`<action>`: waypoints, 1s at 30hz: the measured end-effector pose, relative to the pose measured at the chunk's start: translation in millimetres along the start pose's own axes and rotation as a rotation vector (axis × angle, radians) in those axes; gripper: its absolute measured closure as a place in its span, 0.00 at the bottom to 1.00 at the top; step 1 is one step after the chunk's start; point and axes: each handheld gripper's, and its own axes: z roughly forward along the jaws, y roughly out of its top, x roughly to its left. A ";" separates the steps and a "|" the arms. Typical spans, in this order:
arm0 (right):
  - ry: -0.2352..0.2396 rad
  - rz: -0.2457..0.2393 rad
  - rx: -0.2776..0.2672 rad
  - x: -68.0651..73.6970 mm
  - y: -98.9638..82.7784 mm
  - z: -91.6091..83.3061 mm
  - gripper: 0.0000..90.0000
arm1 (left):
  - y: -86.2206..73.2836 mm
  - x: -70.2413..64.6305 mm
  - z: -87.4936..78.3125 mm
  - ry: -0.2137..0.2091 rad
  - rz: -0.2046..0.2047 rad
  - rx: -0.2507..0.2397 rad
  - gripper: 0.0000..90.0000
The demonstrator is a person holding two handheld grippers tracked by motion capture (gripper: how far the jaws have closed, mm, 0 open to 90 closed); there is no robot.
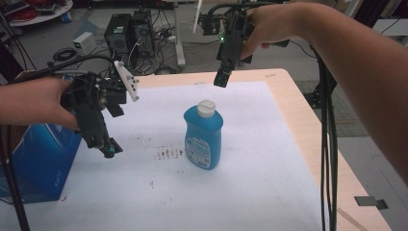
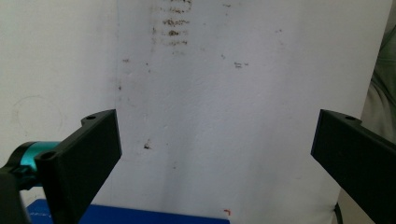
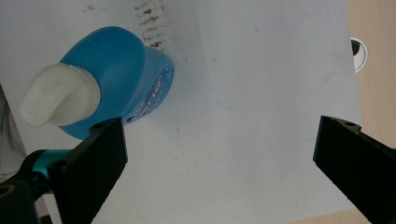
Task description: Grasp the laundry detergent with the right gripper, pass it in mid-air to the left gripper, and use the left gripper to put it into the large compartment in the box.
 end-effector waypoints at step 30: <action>-0.044 0.246 -0.063 40.7 -56.1 9.1 0.03 | -1.7 -9.2 1.1 0.013 0.013 -0.020 0.02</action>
